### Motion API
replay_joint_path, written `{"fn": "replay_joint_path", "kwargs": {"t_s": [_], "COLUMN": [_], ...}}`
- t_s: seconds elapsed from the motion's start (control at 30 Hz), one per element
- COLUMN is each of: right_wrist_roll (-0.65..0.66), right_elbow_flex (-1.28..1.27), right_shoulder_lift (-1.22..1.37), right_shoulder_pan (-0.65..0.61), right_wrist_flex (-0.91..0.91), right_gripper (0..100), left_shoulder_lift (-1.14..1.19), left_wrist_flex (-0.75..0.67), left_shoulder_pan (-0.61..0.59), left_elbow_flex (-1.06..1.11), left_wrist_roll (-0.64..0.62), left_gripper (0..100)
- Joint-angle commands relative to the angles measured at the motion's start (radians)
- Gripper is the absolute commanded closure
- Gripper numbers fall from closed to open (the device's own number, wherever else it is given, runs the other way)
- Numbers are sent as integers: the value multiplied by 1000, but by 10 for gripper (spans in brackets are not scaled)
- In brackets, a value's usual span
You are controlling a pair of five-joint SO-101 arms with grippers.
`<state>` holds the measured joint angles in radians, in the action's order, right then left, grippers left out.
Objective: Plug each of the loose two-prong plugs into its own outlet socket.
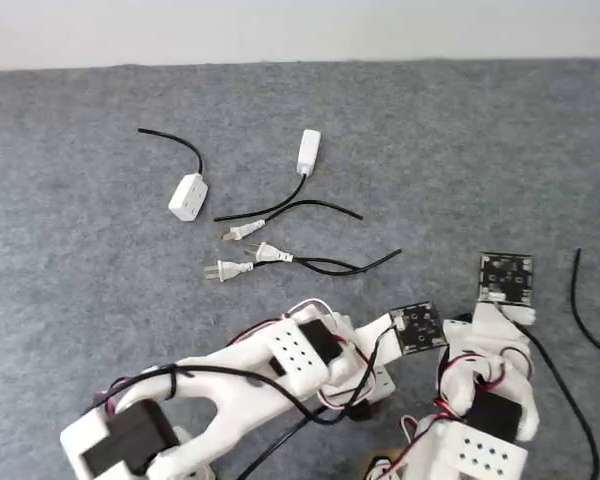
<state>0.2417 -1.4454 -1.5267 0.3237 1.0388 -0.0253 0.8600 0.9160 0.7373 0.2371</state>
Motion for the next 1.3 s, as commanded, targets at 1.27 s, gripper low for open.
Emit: {"fn": "replay_joint_path", "kwargs": {"t_s": [1.27], "right_wrist_roll": [-15], "right_elbow_flex": [44], "right_shoulder_lift": [-15], "right_shoulder_pan": [-13], "right_wrist_flex": [-15], "right_gripper": [963], "left_shoulder_lift": [-302], "left_wrist_flex": [137], "left_shoulder_pan": [-552], "left_elbow_flex": [-1], "left_wrist_roll": [-379], "left_gripper": [976]}}
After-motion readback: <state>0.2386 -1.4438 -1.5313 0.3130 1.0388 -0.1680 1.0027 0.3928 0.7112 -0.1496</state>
